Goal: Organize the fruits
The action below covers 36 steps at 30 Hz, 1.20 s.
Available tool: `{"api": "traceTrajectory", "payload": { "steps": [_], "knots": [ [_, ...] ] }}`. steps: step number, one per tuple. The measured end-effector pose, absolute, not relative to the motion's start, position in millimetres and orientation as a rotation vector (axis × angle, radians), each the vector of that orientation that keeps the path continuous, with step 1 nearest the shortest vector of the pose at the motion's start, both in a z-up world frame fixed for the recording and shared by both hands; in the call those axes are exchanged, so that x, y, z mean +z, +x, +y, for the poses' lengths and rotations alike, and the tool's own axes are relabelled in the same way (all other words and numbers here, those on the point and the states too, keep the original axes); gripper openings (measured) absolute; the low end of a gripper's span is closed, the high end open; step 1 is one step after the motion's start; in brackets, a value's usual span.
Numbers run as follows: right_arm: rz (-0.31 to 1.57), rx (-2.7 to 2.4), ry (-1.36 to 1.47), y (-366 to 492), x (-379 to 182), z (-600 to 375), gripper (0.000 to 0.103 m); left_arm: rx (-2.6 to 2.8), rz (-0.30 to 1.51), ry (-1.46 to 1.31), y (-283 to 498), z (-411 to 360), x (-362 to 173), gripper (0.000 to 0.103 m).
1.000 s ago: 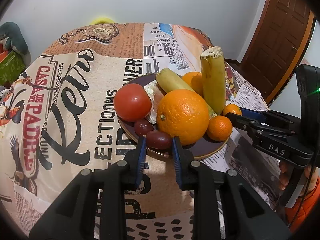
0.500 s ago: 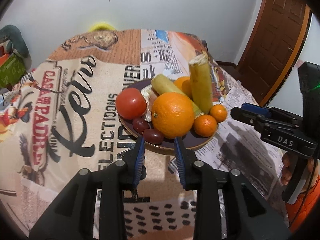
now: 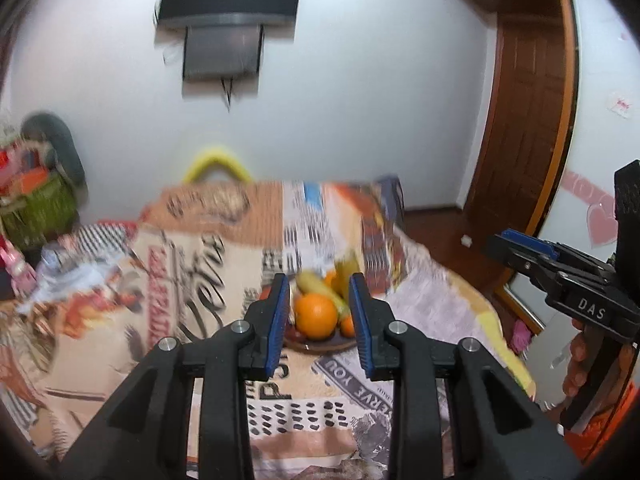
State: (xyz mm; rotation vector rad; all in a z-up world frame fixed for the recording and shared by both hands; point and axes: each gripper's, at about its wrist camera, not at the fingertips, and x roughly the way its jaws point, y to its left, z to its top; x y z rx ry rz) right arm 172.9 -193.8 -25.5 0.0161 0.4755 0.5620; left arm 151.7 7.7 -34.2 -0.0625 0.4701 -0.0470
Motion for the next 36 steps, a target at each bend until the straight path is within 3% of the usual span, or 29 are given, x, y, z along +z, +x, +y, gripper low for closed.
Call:
{"api": "traceTrajectory", "payload": {
  "steps": [4,8,12,16,20,24,26,28,36],
  "knots": [
    [0.377,0.561,0.017,134,1,-196,0.044,-0.038,0.36,-0.033,106,0,-2,0.034],
    [0.312,0.569,0.037,104,15,-197,0.046,-0.023,0.274,-0.02,69,-2,16,0.063],
    [0.265,0.568,0.045,83,21,-195,0.05,-0.024,0.231,-0.02,44,-3,26,0.069],
    [0.221,0.548,0.037,72,22,-193,0.066,-0.028,0.216,-0.023,33,-5,27,0.073],
    [0.187,0.516,0.022,66,22,-190,0.082,-0.038,0.198,-0.029,25,-7,27,0.087],
    [0.166,0.493,0.013,61,23,-189,0.087,-0.035,0.187,-0.02,17,-9,29,0.092],
    [0.16,0.482,0.012,59,24,-190,0.098,-0.03,0.182,-0.021,15,-10,29,0.097],
    [0.146,0.466,0.017,55,24,-192,0.103,-0.033,0.179,-0.023,13,-10,29,0.099],
    [0.126,0.446,0.005,47,21,-193,0.103,-0.023,0.179,-0.034,11,-7,26,0.103]
  ]
}}
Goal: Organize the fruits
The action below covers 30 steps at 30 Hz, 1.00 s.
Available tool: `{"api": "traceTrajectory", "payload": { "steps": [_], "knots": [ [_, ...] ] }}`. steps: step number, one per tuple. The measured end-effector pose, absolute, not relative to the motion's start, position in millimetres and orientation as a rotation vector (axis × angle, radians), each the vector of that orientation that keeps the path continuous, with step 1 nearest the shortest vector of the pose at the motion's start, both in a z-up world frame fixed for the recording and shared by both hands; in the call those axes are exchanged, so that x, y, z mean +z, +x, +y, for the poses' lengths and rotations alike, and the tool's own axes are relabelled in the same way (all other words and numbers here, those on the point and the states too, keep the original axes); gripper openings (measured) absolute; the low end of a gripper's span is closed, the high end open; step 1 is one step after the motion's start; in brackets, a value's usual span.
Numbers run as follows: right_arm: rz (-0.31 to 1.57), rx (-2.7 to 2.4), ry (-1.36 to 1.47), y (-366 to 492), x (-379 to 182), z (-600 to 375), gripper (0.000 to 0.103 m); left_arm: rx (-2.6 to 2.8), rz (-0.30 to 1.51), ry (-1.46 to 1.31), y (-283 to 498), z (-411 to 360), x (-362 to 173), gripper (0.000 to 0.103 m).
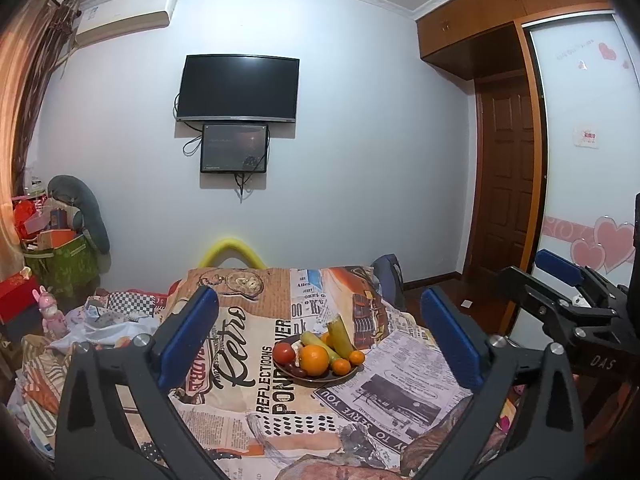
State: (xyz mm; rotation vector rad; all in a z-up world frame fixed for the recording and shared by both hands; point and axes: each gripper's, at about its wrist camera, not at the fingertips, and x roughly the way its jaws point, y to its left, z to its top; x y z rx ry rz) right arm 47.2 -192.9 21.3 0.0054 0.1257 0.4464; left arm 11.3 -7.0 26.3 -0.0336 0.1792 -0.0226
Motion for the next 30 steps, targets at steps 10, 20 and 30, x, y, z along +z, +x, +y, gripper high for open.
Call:
{"api": "traceTrajectory", "payload": {
  "steps": [10,20,30],
  "knots": [
    [0.124,0.445,0.001,43.0,21.3,-193.2,0.103,-0.023,0.179,-0.039,11.3,-4.0,25.4,0.103],
    [0.125,0.44,0.001,42.6,22.3,-193.5,0.103,-0.015,0.173,-0.033,12.6,-5.4,25.3,0.103],
    [0.127,0.435,0.002,40.1,23.0,-193.7,0.103,-0.012,0.17,-0.036,14.3,-8.3,24.9,0.103]
  ]
}}
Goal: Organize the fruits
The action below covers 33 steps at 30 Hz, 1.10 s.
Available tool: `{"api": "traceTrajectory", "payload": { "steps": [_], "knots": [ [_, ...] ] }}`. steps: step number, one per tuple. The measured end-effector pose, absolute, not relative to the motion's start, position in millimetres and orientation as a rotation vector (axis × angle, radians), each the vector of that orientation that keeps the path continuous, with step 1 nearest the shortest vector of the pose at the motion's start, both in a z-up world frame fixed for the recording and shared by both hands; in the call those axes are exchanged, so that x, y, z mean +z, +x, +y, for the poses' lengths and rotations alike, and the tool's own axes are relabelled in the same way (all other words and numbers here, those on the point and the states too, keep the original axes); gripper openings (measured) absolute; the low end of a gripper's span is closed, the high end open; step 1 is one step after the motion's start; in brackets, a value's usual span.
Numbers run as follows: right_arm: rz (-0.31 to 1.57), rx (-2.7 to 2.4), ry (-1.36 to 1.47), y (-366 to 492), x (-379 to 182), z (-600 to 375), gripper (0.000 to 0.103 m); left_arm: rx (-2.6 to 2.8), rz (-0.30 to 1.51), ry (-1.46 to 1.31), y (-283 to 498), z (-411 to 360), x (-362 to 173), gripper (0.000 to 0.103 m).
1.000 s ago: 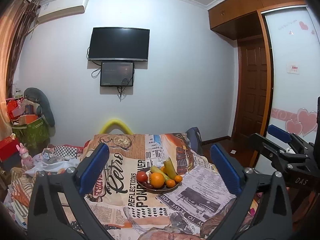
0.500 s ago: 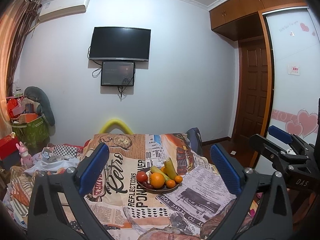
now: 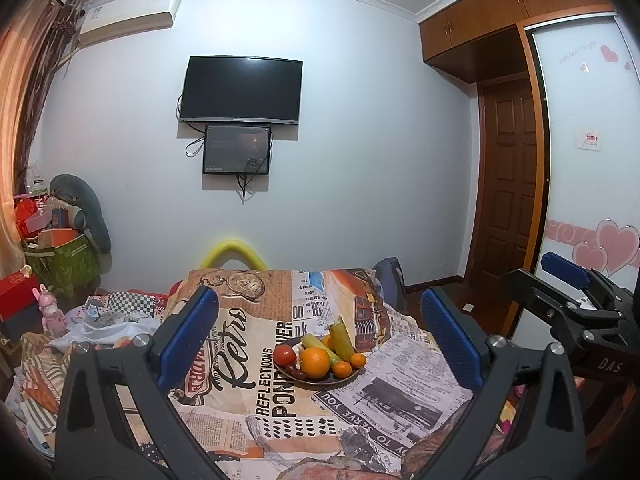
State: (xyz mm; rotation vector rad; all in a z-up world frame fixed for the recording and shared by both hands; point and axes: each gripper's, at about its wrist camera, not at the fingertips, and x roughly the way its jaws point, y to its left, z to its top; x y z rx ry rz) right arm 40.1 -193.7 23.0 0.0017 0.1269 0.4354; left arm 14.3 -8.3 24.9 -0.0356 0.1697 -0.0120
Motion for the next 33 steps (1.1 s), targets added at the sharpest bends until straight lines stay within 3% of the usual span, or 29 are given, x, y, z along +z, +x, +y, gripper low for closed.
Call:
{"api": "traceTrajectory", "payload": {
  "steps": [33],
  "knots": [
    [0.149,0.435,0.013,40.3,21.1,-194.0,0.103,-0.032,0.171,-0.029,16.9,-16.5,22.4,0.103]
  ]
}}
